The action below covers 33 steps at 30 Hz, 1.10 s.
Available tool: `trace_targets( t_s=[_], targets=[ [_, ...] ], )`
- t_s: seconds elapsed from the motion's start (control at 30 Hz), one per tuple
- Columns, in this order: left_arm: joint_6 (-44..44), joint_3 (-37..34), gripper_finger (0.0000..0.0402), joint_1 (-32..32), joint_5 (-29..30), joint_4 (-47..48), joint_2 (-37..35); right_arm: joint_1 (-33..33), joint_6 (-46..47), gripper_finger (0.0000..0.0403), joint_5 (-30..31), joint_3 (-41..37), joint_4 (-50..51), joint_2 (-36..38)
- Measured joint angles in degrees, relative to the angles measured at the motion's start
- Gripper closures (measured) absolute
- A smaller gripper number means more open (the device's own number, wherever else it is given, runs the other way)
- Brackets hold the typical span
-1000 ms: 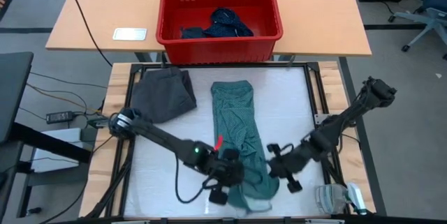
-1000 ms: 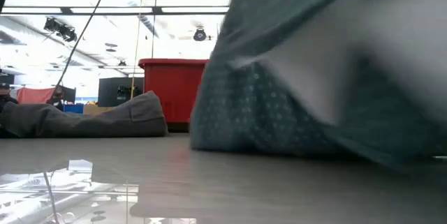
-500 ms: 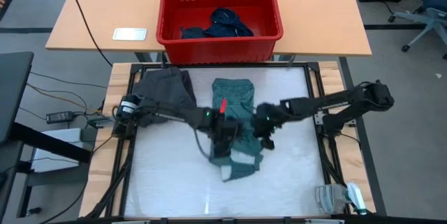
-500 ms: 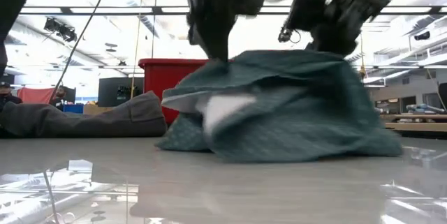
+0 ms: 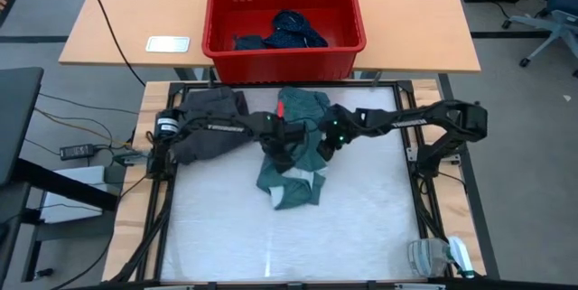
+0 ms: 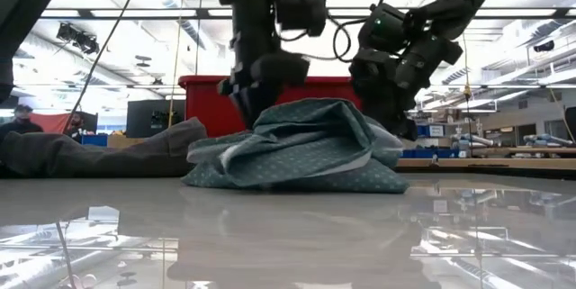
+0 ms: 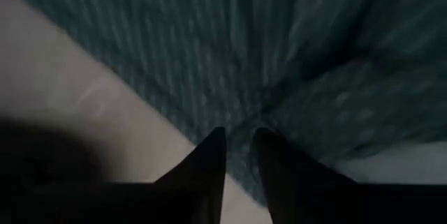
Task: Fold laundry
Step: Fold the dark green polo
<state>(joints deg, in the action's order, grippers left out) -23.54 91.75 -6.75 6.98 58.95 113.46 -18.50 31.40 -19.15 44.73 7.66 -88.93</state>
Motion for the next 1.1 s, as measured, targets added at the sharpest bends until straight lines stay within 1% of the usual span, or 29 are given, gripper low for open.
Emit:
trace_targets(
  t_s=[0.1, 0.17, 0.27, 0.4, 0.5, 0.57, 0.63, 0.67, 0.77, 0.8, 0.83, 0.93, 1.0, 1.1],
  targets=[
    [4.9, 2.1, 0.0294, -1.7, -0.1, -0.8, -1.6, -1.2, 6.4, 0.0223, 0.3, 0.0, 0.0, 1.7],
    [8.2, 3.4, 0.0285, -3.0, 0.1, -1.4, -2.2, -1.4, 7.8, 0.0214, 1.3, 0.0, -0.2, 3.5],
    [11.9, 4.5, 0.0277, -5.0, 0.1, 0.5, -3.2, -1.3, 9.2, 0.0211, 4.8, 0.0, 0.2, 6.8],
    [13.2, 4.6, 0.0277, -7.1, 0.0, 3.3, -6.3, -1.6, 10.9, 0.0211, 9.0, 0.1, 3.4, 10.0],
    [15.3, 4.6, 0.028, -7.8, 0.0, 4.4, -9.0, -1.7, 10.6, 0.0211, 8.9, 0.1, 8.7, 10.4],
    [16.5, 4.6, 0.0283, -7.8, -0.6, 4.4, -10.7, -1.1, 7.2, 0.0211, 6.2, 0.0, 10.0, 10.4],
    [18.3, 4.3, 0.0285, -7.7, -3.7, 3.7, -12.0, 0.6, 4.4, 0.0211, 2.8, 0.1, 9.2, 10.6],
    [19.3, 3.5, 0.0285, -7.5, -6.0, 2.8, -12.4, 1.6, 4.3, 0.0212, 2.2, 0.1, 9.4, 10.6],
    [23.0, -0.7, 0.0285, -6.0, -16.8, -3.0, -12.5, 4.3, 4.8, 0.0214, 3.4, 0.0, 10.4, 10.6],
    [23.5, -2.8, 0.0285, -5.1, -19.5, -5.3, -12.3, 5.1, 4.8, 0.0215, 4.2, 0.0, 10.4, 10.6],
    [23.6, -5.3, 0.0285, -4.2, -20.7, -8.2, -12.1, 5.8, 4.8, 0.0217, 4.7, 0.1, 10.6, 10.6],
    [21.1, -13.9, 0.0285, -1.6, -19.7, -21.3, -11.7, 8.0, 5.1, 0.0223, 4.2, 0.1, 12.6, 10.6],
    [17.7, -19.8, 0.0285, -0.7, -17.9, -30.7, -11.7, 10.0, 6.1, 0.0229, 4.4, -0.1, 14.2, 11.0],
    [11.1, -26.8, 0.0285, -0.3, -17.5, -44.2, -11.7, 13.7, 8.6, 0.0237, 5.8, -1.9, 14.2, 12.8]
  ],
)
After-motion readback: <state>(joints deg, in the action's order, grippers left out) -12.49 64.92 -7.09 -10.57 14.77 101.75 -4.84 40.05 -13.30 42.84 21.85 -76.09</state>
